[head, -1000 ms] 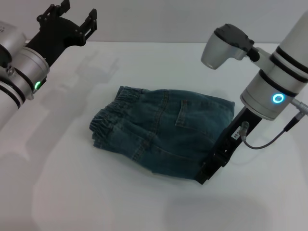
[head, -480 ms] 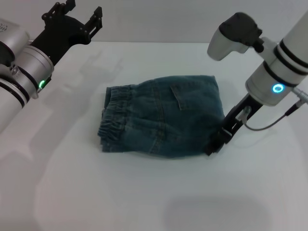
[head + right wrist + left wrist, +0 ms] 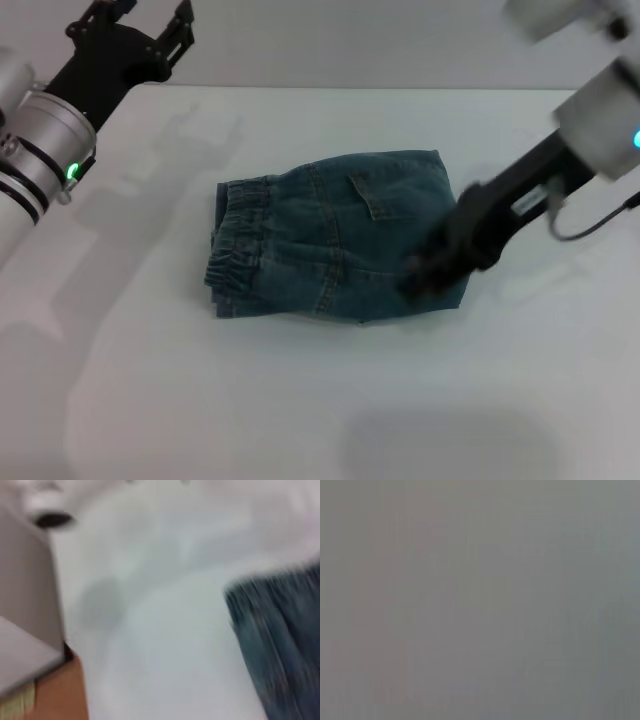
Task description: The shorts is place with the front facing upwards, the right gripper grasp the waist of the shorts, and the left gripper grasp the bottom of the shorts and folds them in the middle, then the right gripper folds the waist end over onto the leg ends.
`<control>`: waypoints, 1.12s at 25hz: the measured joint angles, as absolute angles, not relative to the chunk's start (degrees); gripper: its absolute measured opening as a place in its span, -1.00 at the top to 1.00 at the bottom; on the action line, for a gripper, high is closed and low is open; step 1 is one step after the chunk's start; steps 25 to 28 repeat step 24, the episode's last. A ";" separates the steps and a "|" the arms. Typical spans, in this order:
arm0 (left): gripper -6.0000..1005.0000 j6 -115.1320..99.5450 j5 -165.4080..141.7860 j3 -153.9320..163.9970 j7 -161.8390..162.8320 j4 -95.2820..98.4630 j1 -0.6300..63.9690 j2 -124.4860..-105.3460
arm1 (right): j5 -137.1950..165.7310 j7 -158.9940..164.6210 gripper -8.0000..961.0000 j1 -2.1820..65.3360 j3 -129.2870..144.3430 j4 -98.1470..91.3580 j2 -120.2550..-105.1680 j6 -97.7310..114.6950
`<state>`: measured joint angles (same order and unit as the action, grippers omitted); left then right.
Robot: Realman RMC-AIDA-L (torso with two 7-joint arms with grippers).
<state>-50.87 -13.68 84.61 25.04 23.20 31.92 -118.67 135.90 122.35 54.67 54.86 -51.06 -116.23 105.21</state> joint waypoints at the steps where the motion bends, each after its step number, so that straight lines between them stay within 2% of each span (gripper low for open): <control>1: -0.42 -51.13 -13.48 84.49 25.04 23.20 31.85 -118.66 | 130.59 119.26 0.01 52.18 50.28 -54.97 -116.21 106.51; 3: -0.42 -52.05 -12.92 84.30 24.99 23.20 31.77 -118.64 | 128.35 117.57 0.01 51.05 48.11 -55.96 -116.18 106.30; 10: -0.42 -55.88 -6.73 83.50 24.18 22.80 30.83 -118.53 | 98.06 89.70 0.01 37.07 33.66 -52.61 -115.76 92.43; 14: -0.42 -59.35 -3.36 81.49 24.16 20.57 30.40 -118.49 | 82.03 69.71 0.02 31.02 29.83 -44.79 -116.58 79.29; 18: -0.42 -63.34 -0.42 78.75 24.15 17.28 30.40 -118.60 | 65.41 49.00 0.02 29.81 24.12 -32.40 -116.84 69.64; 22: -0.42 -65.56 2.69 77.38 24.14 15.98 30.03 -118.59 | 50.63 30.56 0.02 30.49 20.62 -22.12 -116.30 64.20; 28: -0.42 -66.02 3.94 77.07 24.13 15.86 29.68 -118.54 | 47.46 25.68 0.02 30.86 20.46 -19.93 -116.16 63.11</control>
